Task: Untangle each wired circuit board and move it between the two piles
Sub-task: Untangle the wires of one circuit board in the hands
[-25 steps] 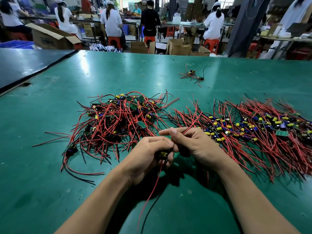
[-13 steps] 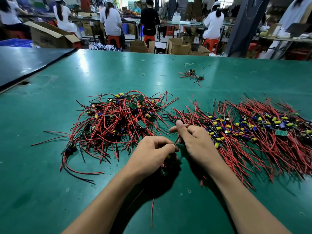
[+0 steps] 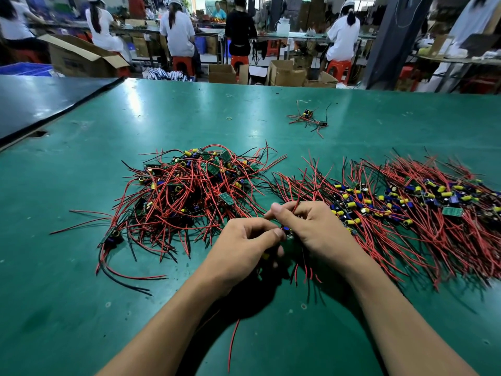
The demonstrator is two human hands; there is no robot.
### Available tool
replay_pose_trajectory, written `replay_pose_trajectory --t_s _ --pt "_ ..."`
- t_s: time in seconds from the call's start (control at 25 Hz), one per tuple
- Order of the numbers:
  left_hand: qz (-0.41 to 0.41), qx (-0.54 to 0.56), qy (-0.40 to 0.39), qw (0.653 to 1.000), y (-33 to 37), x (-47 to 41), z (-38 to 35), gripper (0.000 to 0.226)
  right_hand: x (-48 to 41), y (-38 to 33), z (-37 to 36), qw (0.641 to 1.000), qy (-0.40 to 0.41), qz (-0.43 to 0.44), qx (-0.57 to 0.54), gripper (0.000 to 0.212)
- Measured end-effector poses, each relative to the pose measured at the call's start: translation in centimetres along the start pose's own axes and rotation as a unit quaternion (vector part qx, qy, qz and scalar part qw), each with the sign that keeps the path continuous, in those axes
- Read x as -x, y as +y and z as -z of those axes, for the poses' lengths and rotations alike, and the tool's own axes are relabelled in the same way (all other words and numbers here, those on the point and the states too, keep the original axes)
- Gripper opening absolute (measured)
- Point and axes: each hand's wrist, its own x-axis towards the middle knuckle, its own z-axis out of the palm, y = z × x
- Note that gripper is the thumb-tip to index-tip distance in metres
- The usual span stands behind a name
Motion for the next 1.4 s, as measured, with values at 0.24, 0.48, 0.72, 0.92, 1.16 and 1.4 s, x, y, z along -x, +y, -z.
replay_pose_trajectory --t_s 0.24,0.48,0.72,0.92,1.16,1.4 --pt "0.006 0.003 -0.015 1.000 0.1 0.0 0.2 0.016 -0.2 0.3 0.8 0.993 0.078 0.027 0.084 0.032" --pt "0.013 0.011 -0.037 0.999 0.2 0.0 0.5 0.016 -0.5 0.6 1.5 0.971 0.200 0.076 0.105 0.035" --pt "0.016 0.004 -0.035 0.999 -0.1 0.1 0.6 0.016 -0.8 0.6 1.1 0.984 0.129 -0.010 -0.121 0.044" --pt "0.006 0.010 -0.007 1.000 -0.2 -0.1 0.4 0.017 -0.2 0.3 -0.3 0.981 -0.032 -0.066 -0.182 0.040" --pt "0.012 0.004 -0.031 0.999 -0.1 0.0 0.9 0.016 -0.3 0.4 0.9 0.993 0.114 -0.004 -0.029 0.029" --pt "0.025 -0.007 -0.052 0.998 0.1 0.1 1.0 0.015 -0.6 0.5 1.8 0.961 0.243 0.060 0.113 0.026"
